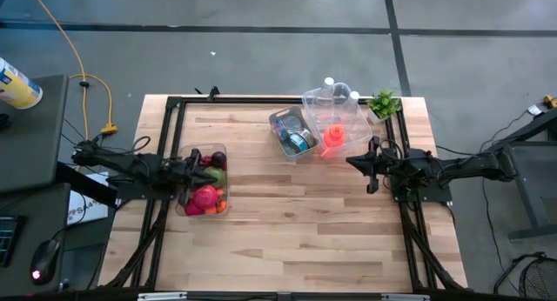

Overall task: Pick & Place Food Item
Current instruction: Return to Home Position

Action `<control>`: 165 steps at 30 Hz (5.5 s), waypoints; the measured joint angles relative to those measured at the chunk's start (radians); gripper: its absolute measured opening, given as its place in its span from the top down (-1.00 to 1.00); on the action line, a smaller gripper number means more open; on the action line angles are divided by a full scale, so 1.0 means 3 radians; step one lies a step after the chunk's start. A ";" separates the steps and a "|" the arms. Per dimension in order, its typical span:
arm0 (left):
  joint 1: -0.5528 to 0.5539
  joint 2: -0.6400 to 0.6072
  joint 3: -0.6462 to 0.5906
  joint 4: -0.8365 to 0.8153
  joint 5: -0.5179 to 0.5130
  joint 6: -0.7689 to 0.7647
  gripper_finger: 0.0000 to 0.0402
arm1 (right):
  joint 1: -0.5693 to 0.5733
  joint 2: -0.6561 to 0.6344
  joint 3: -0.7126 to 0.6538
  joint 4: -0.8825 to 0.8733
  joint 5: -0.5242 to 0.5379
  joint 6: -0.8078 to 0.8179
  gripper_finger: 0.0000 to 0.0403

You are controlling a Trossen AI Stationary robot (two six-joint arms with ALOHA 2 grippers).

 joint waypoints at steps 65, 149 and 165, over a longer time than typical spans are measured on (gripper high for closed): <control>0.0000 0.0018 -0.0144 0.0136 0.0277 0.0886 0.98 | 0.0000 0.0013 -0.0008 -0.0573 -0.0182 0.0699 0.99; 0.0000 0.0018 -0.0144 0.0136 0.0277 0.0887 0.98 | 0.0000 0.0013 -0.0009 -0.0571 -0.0183 0.0698 0.99; 0.0000 0.0018 -0.0144 0.0135 0.0277 0.0887 0.98 | 0.0000 0.0014 -0.0008 -0.0571 -0.0183 0.0698 0.99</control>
